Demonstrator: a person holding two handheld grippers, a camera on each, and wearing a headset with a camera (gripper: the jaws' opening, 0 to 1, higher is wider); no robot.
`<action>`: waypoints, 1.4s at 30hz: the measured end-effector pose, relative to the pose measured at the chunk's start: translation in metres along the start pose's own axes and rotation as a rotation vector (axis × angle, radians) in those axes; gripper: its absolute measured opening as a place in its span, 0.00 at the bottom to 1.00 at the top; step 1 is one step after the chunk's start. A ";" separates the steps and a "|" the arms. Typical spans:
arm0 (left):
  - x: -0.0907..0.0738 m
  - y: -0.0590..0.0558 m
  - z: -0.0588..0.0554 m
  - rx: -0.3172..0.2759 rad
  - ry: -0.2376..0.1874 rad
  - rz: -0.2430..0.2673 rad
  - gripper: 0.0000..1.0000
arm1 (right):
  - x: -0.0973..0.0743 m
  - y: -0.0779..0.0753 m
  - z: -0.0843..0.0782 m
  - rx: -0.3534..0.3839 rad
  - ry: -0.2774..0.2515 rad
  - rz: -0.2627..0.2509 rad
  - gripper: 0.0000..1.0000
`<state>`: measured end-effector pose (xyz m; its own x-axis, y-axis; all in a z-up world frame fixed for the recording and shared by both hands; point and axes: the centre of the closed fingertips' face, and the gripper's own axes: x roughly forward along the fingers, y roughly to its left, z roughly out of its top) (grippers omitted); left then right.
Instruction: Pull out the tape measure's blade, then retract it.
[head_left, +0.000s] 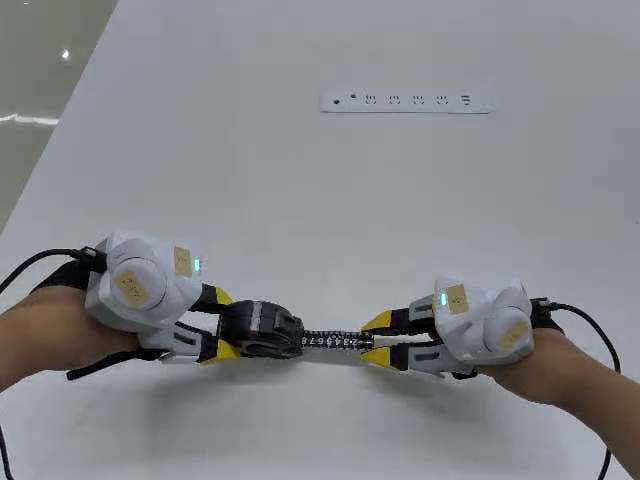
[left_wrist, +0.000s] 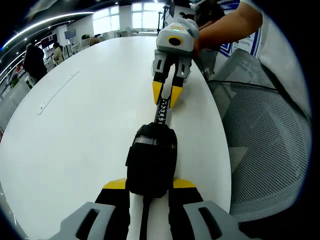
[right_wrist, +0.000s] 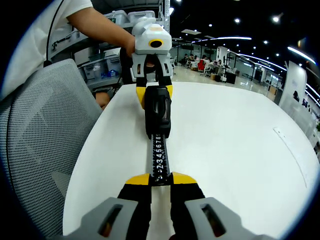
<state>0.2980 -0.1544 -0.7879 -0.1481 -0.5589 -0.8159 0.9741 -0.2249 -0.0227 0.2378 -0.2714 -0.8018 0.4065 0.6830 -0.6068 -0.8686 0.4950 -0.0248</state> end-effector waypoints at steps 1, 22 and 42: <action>0.000 0.000 0.000 0.000 0.000 0.000 0.26 | -0.002 0.000 -0.001 0.000 0.003 -0.002 0.11; 0.001 0.000 0.001 -0.005 0.000 0.000 0.26 | -0.040 -0.003 -0.035 0.013 0.081 -0.017 0.11; 0.002 0.001 0.003 -0.009 -0.002 -0.004 0.26 | -0.067 -0.006 -0.057 0.020 0.135 -0.040 0.11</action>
<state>0.2984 -0.1580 -0.7876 -0.1523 -0.5592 -0.8150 0.9750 -0.2201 -0.0312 0.1996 -0.3511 -0.8062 0.3976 0.5852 -0.7067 -0.8463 0.5315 -0.0360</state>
